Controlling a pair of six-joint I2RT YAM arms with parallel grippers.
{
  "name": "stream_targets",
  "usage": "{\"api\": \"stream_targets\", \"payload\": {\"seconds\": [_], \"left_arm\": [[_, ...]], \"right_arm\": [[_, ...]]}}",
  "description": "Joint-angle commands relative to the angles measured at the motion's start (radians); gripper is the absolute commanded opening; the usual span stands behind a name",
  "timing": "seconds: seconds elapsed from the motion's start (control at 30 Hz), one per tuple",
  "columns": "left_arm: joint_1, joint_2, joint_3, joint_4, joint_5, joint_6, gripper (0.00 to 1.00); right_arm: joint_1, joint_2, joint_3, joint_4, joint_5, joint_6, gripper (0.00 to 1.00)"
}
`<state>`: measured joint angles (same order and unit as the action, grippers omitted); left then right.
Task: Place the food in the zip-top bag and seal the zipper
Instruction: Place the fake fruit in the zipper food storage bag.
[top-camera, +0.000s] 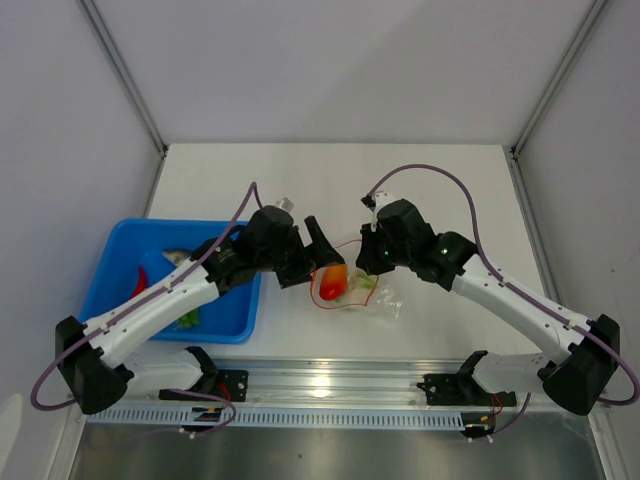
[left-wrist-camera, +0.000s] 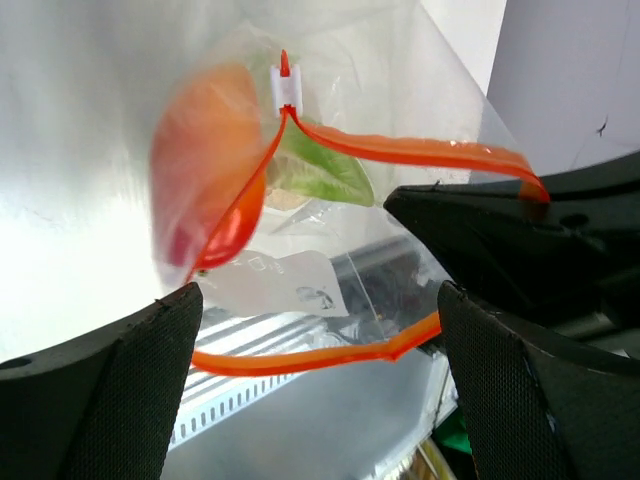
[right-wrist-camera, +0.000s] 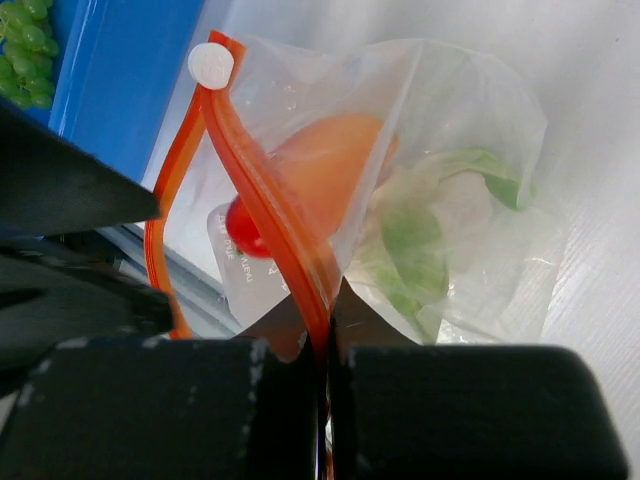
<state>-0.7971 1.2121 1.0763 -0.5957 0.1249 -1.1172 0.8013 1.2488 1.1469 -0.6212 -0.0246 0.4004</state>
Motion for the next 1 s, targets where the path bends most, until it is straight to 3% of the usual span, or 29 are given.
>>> {"api": "stream_targets", "payload": {"seconds": [0.0,0.2,0.5,0.57,0.6,0.77,0.83,0.97], "left_arm": [[-0.042,-0.103,0.050,-0.088,-0.180,0.028,0.99],[-0.114,-0.123,0.010,-0.181,-0.257,0.042,0.99],[-0.132,-0.054,-0.099,-0.082,-0.199,0.031,0.76],[-0.132,-0.008,-0.073,-0.082,-0.200,0.055,0.60],[-0.131,0.018,-0.047,-0.073,-0.188,0.066,0.46],[-0.131,0.107,0.075,-0.055,-0.133,0.161,0.20],[-0.131,0.133,0.176,-0.067,-0.133,0.191,0.01],[-0.132,0.126,0.263,-0.056,-0.113,0.226,0.01]], "right_arm": [[0.003,-0.043,0.010,0.008,0.014,0.012,0.00],[0.004,-0.049,0.010,0.001,0.009,0.021,0.00],[0.003,-0.072,0.011,-0.014,0.003,0.038,0.00],[0.003,-0.075,0.011,-0.020,0.003,0.037,0.00],[0.003,-0.077,0.013,-0.028,0.005,0.037,0.00],[0.003,-0.084,0.002,-0.040,0.023,0.031,0.00],[-0.001,-0.091,-0.001,-0.048,0.025,0.028,0.00],[-0.004,-0.107,-0.001,-0.067,0.071,0.014,0.00]]}}
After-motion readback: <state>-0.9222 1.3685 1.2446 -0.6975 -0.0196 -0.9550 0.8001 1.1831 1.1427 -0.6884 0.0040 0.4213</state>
